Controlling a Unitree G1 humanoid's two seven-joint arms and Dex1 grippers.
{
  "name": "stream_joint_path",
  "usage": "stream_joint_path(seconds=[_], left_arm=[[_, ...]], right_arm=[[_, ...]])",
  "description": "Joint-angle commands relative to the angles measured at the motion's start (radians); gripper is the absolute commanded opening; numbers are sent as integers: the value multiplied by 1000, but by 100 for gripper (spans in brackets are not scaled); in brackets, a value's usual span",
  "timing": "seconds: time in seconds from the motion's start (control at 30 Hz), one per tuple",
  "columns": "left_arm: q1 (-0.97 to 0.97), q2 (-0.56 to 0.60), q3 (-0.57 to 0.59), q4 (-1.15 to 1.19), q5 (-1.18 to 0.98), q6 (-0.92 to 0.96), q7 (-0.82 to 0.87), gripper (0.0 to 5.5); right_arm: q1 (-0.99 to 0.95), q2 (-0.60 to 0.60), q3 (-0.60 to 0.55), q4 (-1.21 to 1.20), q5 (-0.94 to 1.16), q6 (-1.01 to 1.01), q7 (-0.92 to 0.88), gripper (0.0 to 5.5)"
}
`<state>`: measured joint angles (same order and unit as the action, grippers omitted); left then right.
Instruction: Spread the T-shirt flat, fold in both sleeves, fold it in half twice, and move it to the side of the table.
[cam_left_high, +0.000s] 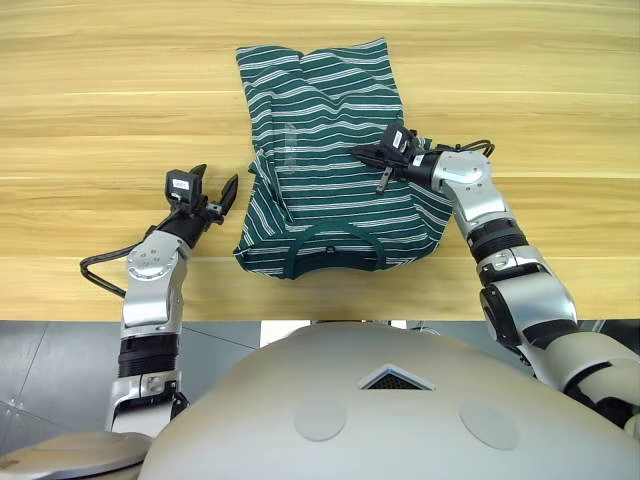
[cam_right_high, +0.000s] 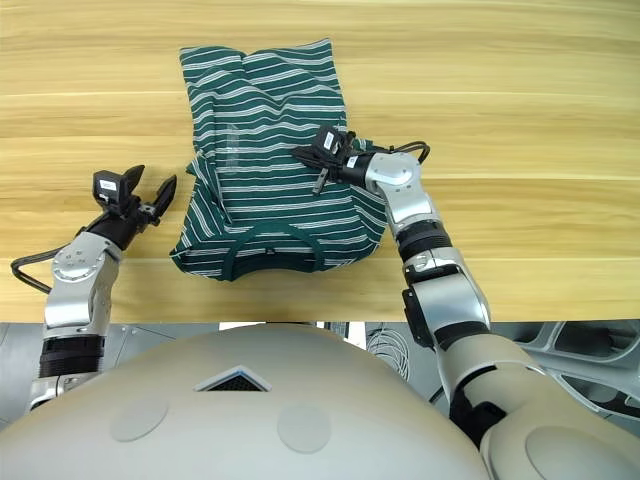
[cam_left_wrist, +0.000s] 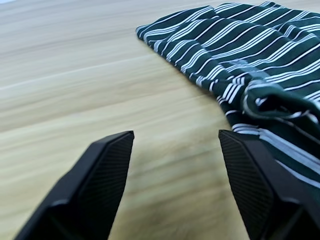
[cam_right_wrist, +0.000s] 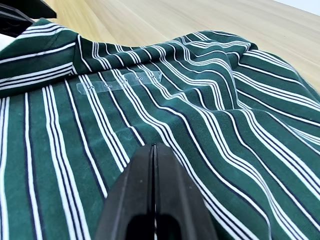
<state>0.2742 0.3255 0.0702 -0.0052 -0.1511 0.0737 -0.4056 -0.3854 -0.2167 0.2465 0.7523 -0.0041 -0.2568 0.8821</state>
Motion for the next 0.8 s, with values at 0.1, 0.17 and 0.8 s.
stream_joint_path(seconds=[0.1,0.17,0.8], left_arm=[[-57,-31,-45,50,36,-26,14,303],[-70,-45,-67,56,53,-35,23,303],[-124,-85,-143,168,155,-117,89,303]], right_arm=[[-31,7,-3,12,-7,-10,-3,0],[-32,10,-2,14,-6,-11,-2,0],[-15,19,-1,-1,-3,-11,5,0]])
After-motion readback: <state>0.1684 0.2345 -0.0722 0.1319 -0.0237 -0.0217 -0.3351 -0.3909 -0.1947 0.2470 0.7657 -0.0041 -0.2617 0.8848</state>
